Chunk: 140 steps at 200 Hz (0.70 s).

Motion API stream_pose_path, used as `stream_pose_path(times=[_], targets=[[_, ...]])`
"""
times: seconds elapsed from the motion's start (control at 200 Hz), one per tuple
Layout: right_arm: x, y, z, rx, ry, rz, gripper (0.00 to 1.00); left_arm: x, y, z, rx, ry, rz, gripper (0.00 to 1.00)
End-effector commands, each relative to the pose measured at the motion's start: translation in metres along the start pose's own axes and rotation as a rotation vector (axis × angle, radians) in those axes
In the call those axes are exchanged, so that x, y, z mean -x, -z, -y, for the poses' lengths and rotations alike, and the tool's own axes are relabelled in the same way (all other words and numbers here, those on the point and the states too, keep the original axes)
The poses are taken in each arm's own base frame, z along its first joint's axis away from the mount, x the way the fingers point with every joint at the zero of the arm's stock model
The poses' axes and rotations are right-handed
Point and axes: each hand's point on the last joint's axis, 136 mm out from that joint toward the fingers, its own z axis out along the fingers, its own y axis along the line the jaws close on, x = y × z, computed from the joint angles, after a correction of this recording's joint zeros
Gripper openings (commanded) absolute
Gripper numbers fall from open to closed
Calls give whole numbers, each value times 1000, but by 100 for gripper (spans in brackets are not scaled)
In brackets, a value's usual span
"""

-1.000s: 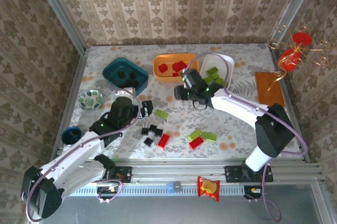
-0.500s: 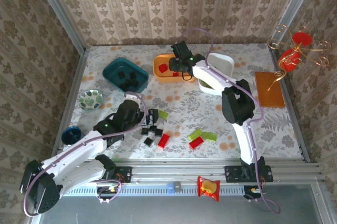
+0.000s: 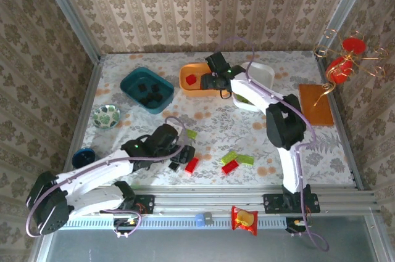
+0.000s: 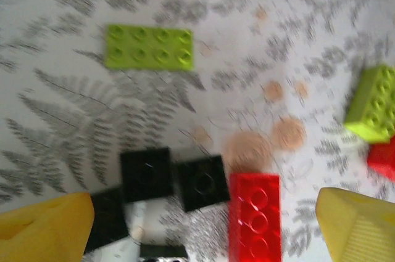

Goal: Sort the legos into containers by color
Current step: Pick up the lego from the middle-left of the table.

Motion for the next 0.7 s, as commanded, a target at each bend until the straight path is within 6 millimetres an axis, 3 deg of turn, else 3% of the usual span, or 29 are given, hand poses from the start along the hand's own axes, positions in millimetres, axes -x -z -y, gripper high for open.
stream_pose_path(times=[0.0,0.16,0.32,0.695], targets=[[3,27,3,30,-15,78,80,-26,-1,9,8,-83,-122,90],[-30,33,19,20,-32,58,80,-47,-13,13,44,-145,-199,83],[-48,36,34,-3,-42,46,80,-54,-20,17,80,-206,-239,79],[-49,47,49,-7,-82,72,81,-66,-39,30,62,-243,-314,66]])
